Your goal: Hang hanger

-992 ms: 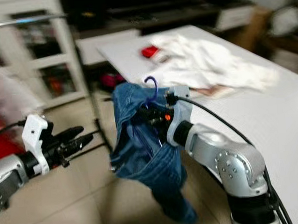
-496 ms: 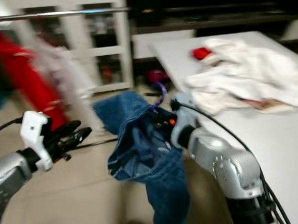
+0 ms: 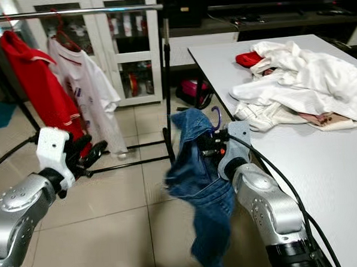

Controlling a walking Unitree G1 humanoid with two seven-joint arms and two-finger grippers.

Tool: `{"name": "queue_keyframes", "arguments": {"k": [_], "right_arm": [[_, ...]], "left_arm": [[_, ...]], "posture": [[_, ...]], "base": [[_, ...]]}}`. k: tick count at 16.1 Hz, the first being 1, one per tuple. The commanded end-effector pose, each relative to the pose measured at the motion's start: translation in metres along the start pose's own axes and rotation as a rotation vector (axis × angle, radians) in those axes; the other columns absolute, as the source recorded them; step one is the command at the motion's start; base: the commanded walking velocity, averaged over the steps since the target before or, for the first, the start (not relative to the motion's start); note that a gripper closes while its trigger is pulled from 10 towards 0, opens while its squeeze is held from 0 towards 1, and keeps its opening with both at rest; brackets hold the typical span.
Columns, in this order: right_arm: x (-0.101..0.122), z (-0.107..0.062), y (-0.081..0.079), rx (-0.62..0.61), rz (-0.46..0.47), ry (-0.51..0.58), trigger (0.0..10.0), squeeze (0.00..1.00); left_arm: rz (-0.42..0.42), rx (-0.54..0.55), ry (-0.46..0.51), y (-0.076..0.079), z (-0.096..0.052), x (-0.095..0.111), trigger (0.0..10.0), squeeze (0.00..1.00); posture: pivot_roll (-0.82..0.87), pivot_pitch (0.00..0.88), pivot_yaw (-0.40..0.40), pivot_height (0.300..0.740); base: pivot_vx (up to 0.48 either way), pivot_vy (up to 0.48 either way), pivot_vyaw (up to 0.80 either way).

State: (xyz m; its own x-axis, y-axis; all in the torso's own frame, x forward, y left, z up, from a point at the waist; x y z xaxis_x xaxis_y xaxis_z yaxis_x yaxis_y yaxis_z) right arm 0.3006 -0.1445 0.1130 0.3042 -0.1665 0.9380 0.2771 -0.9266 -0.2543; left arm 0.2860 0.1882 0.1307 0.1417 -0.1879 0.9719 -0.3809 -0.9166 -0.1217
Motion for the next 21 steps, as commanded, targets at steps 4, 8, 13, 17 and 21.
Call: {"name": "queue_keyframes", "arguments": {"k": [4, 8, 13, 17, 21], "right_arm": [[0.019, -0.007, -0.031, 0.325, -0.064, 0.013, 10.0, 0.00], [0.040, -0.030, -0.051, 0.608, -0.080, 0.023, 10.0, 0.00], [0.049, -0.053, -0.064, 0.842, -0.071, -0.001, 10.0, 0.00], [0.054, -0.063, -0.073, 0.958, -0.076, -0.022, 10.0, 0.00], [0.054, -0.065, -0.072, 0.962, -0.078, -0.027, 10.0, 0.00]], "left_arm": [[0.089, -0.013, -0.001, -0.029, -0.007, -0.001, 10.0, 1.00], [0.167, -0.163, 0.002, -0.045, -0.006, 0.007, 10.0, 1.00], [0.235, -0.213, 0.016, -0.073, -0.014, 0.016, 10.0, 0.00], [0.269, -0.381, -0.057, -0.074, -0.014, 0.006, 10.0, 0.00], [0.267, -0.447, -0.051, -0.071, -0.016, 0.005, 0.0, 0.00]], "posture": [[-0.04, 0.000, -0.006, 0.740], [-0.05, 0.000, 0.005, 0.740], [-0.05, 0.000, -0.002, 0.740], [-0.06, 0.000, -0.002, 0.740], [-0.07, 0.000, 0.001, 0.740]], "base": [[0.000, 0.000, 0.00], [0.000, 0.000, 0.00], [0.000, 0.000, 0.00], [0.000, 0.000, 0.00], [0.000, 0.000, 0.00]]}}
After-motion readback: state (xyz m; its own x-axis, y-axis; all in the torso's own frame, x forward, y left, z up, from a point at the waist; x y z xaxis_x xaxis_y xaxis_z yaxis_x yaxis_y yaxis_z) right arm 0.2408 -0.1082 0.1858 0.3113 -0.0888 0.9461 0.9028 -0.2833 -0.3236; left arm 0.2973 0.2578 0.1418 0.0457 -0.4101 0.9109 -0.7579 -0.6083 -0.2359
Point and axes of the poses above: a point about 5 cm out from each wrist's last joint towards the gripper, its own z axis pointing out of the wrist towards the gripper, its own x axis along the axis of the wrist's last joint, y = z × x, the point moved 2 cm from there along z, pointing out of the wrist towards the gripper, and after that the axes turned 5 degrees about z, right-handed, at the moved point
